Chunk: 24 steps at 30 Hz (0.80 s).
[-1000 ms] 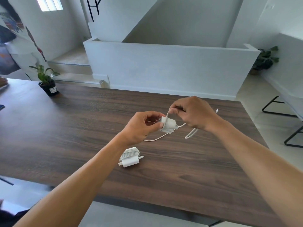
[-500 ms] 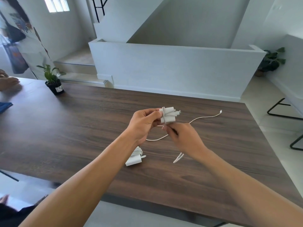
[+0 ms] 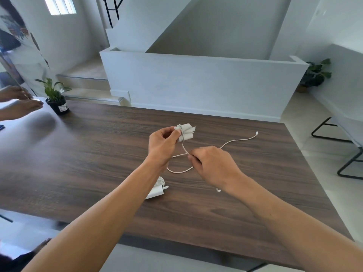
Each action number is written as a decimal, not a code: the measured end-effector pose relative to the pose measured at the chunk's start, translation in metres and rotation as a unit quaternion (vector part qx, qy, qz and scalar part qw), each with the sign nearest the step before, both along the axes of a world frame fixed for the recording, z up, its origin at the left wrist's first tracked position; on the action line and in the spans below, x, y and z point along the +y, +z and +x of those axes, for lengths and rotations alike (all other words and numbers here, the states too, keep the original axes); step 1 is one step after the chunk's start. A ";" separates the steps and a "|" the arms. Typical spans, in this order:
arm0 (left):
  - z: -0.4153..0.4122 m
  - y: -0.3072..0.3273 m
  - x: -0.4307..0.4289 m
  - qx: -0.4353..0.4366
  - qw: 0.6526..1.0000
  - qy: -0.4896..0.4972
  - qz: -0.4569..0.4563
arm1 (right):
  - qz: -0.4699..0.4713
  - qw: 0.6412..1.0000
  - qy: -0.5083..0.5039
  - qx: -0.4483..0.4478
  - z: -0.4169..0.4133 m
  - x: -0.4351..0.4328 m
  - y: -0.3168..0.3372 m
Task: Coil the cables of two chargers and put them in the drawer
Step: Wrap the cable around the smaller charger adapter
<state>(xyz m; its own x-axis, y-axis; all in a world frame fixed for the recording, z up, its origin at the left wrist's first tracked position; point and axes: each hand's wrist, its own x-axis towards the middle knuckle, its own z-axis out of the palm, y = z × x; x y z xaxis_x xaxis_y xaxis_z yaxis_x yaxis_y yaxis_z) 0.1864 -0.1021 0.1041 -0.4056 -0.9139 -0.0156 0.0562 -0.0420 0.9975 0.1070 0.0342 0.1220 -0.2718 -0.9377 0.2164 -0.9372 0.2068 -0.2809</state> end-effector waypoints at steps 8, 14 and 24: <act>-0.006 0.006 -0.003 -0.105 0.968 -0.003 -0.226 | -0.038 0.999 -0.018 0.022 -0.023 -0.003 0.055; -0.001 0.013 -0.020 -0.122 0.944 0.011 -0.307 | 0.033 0.994 -0.079 0.069 -0.045 0.011 0.081; -0.005 0.036 -0.071 -0.144 0.958 0.095 -0.227 | 0.033 0.981 -0.133 -0.138 -0.124 0.040 0.065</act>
